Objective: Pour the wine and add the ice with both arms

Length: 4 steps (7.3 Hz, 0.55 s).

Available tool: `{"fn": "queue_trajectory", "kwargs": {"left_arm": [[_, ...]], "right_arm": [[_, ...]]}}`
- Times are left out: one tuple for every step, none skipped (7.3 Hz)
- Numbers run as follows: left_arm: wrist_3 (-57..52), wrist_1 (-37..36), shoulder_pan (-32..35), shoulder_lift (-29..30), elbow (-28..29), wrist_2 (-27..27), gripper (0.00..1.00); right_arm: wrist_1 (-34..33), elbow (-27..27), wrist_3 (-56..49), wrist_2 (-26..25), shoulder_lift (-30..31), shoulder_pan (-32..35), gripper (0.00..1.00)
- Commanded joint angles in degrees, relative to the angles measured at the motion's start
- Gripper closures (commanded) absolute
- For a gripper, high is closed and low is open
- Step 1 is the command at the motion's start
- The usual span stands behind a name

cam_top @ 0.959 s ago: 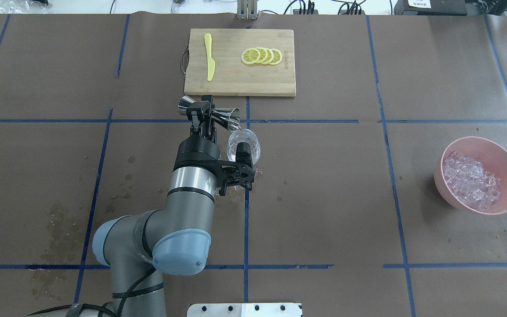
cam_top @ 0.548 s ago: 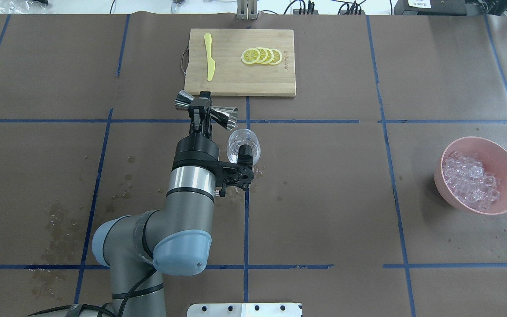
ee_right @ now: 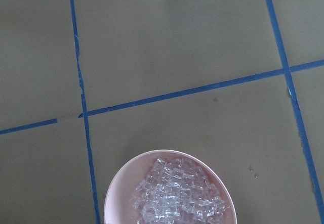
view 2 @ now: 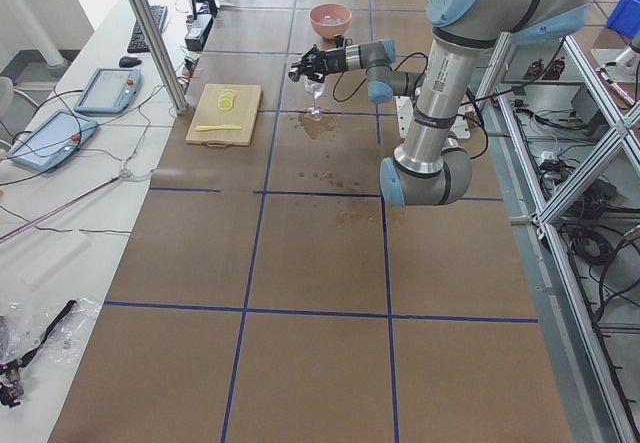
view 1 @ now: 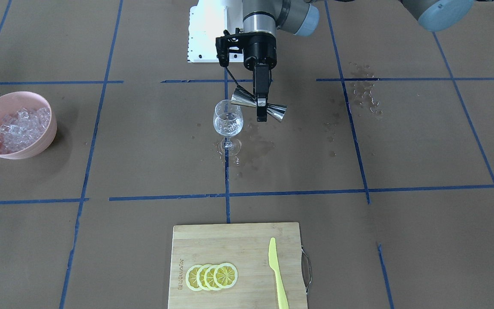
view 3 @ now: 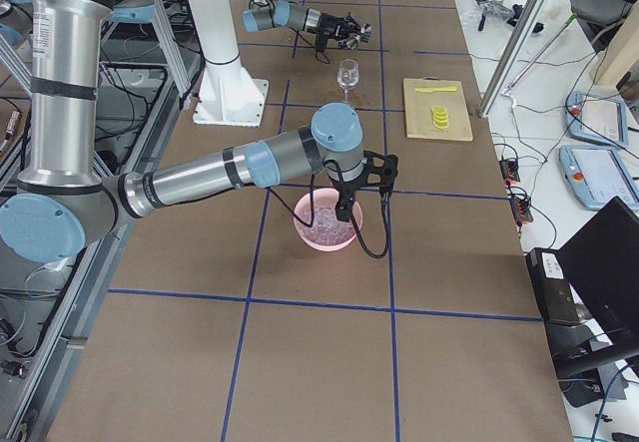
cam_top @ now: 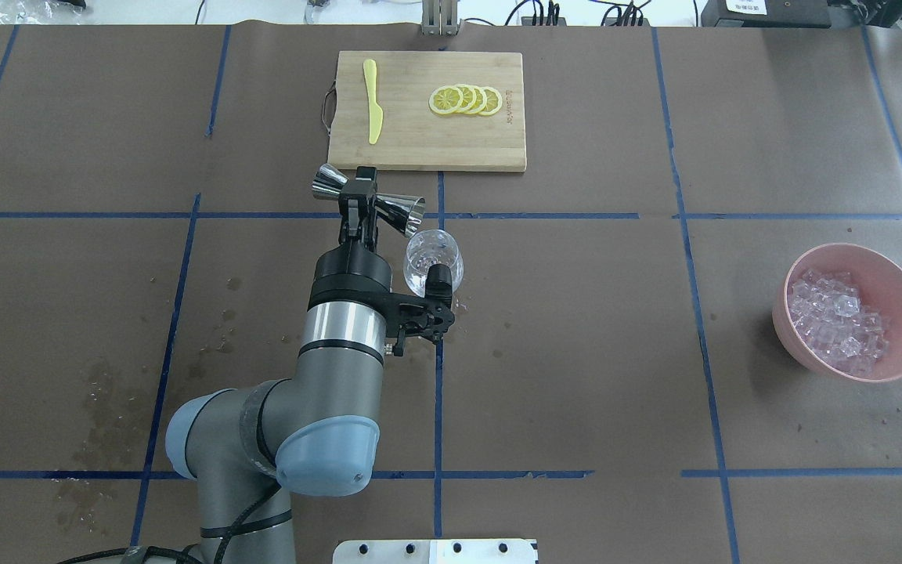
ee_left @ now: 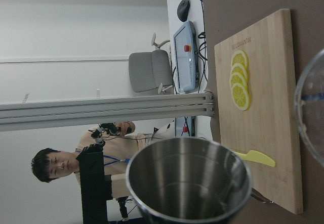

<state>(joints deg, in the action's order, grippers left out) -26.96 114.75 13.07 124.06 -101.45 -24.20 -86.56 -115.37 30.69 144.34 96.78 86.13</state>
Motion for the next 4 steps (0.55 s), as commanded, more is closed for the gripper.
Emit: {"fn": "queue_trajectory", "kwargs": {"left_arm": [[7.2, 0.9, -0.2, -0.4, -1.4, -0.1, 1.00], [8.1, 4.0, -0.2, -1.2, -2.3, -0.1, 1.00], [10.1, 10.7, -0.1, -2.6, -3.0, -0.1, 1.00], [12.3, 16.9, -0.1, -4.9, -2.5, -0.1, 1.00]], "right_arm": [[0.0, -0.2, 0.9, -3.6, -1.1, -2.9, 0.00], [0.2, -0.2, 2.3, -4.4, -1.6, -4.2, 0.00], [0.2, -0.2, 3.1, -4.8, -2.0, -4.7, 0.00], [0.2, -0.2, 3.1, -4.9, -2.2, -4.9, 0.00]]}}
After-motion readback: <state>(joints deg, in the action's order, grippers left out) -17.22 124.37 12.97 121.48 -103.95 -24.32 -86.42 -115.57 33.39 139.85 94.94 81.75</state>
